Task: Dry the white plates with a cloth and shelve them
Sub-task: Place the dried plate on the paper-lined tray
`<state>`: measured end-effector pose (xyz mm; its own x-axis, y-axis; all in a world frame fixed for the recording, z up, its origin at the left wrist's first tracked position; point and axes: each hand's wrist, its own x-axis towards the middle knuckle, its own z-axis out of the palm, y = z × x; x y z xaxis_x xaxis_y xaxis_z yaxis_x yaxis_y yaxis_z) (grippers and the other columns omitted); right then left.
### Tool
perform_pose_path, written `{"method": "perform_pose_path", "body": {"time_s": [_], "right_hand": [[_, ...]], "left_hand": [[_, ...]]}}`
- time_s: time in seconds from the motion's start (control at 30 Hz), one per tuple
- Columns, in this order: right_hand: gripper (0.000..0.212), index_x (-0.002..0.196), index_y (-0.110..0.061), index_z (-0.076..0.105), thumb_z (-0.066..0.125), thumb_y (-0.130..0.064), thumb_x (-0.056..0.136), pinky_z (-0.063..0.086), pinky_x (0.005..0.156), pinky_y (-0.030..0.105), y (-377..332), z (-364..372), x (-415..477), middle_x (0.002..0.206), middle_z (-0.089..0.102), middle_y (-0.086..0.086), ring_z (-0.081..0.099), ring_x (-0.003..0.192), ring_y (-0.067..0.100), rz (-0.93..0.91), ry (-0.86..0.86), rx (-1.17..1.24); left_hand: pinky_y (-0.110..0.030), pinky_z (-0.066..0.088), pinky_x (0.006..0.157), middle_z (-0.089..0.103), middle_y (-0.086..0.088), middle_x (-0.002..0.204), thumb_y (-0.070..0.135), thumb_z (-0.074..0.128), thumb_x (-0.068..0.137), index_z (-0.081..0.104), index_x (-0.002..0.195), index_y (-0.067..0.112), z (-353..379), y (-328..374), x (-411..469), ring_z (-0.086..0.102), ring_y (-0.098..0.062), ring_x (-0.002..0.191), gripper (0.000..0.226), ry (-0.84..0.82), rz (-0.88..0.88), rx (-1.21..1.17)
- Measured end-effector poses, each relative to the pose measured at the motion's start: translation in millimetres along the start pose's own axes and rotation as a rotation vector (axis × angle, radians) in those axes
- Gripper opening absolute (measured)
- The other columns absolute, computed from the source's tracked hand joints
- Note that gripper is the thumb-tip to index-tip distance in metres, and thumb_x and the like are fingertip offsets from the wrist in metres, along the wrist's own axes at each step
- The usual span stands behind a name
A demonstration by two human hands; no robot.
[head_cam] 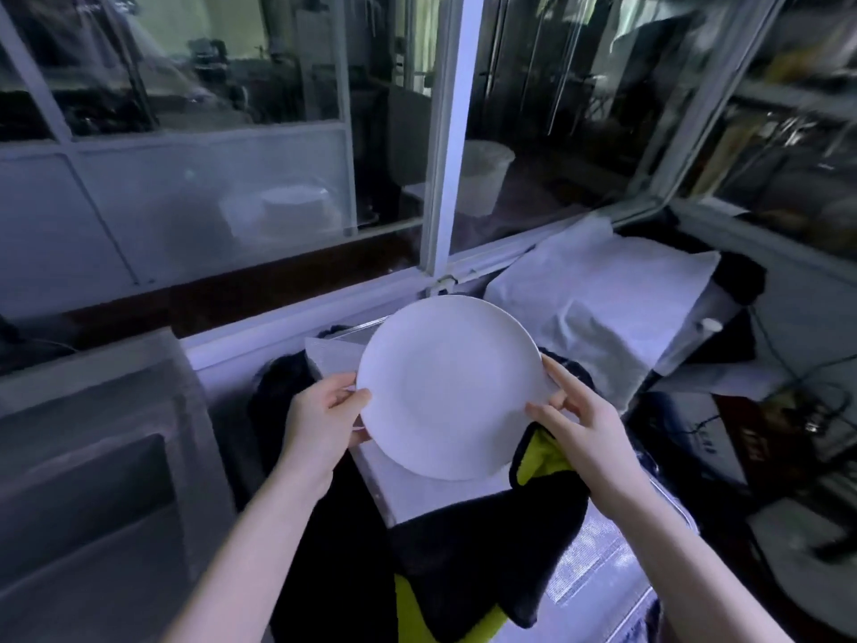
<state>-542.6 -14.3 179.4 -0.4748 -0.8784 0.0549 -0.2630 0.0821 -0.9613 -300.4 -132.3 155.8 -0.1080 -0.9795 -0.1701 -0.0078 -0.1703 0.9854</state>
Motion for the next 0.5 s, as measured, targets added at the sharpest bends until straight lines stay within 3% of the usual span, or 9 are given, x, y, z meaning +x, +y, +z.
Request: {"method": "perform_pose_path", "body": {"time_s": [0.17, 0.33, 0.5], "right_hand": [[0.057, 0.121, -0.051, 0.058, 0.066, -0.01, 0.081, 0.041, 0.076, 0.022, 46.0, -26.7, 34.7, 0.062, 0.044, -0.014, 0.048, 0.062, 0.0, 0.108, 0.028, -0.027], [0.057, 0.122, -0.048, 0.059, 0.065, -0.009, 0.081, 0.04, 0.073, 0.025, 93.0, -33.5, 69.0, 0.058, 0.041, -0.014, 0.043, 0.06, 0.004, 0.194, 0.025, -0.088], [0.054, 0.103, -0.057, 0.063, 0.065, -0.009, 0.079, 0.038, 0.066, 0.025, 125.1, -29.7, 96.4, 0.055, 0.04, -0.012, 0.041, 0.059, 0.007, 0.228, 0.018, -0.135]], "left_hand": [[-0.027, 0.059, 0.062, 0.078, 0.006, 0.082, -0.001, 0.061, 0.094, 0.075, 0.095, 0.029, 52.2, -25.7, 24.0, 0.074, -0.012, 0.075, 0.034, -0.012, -0.05, 0.02], [-0.025, 0.055, 0.06, 0.071, 0.012, 0.063, 0.0, 0.063, 0.091, 0.072, 0.101, 0.03, 87.0, -57.3, 46.9, 0.068, -0.01, 0.066, 0.032, 0.057, -0.085, 0.117], [-0.022, 0.053, 0.058, 0.074, 0.008, 0.077, 0.006, 0.063, 0.094, 0.073, 0.104, 0.03, 103.3, -79.2, 68.6, 0.07, -0.008, 0.068, 0.028, 0.086, -0.136, 0.15]]}}
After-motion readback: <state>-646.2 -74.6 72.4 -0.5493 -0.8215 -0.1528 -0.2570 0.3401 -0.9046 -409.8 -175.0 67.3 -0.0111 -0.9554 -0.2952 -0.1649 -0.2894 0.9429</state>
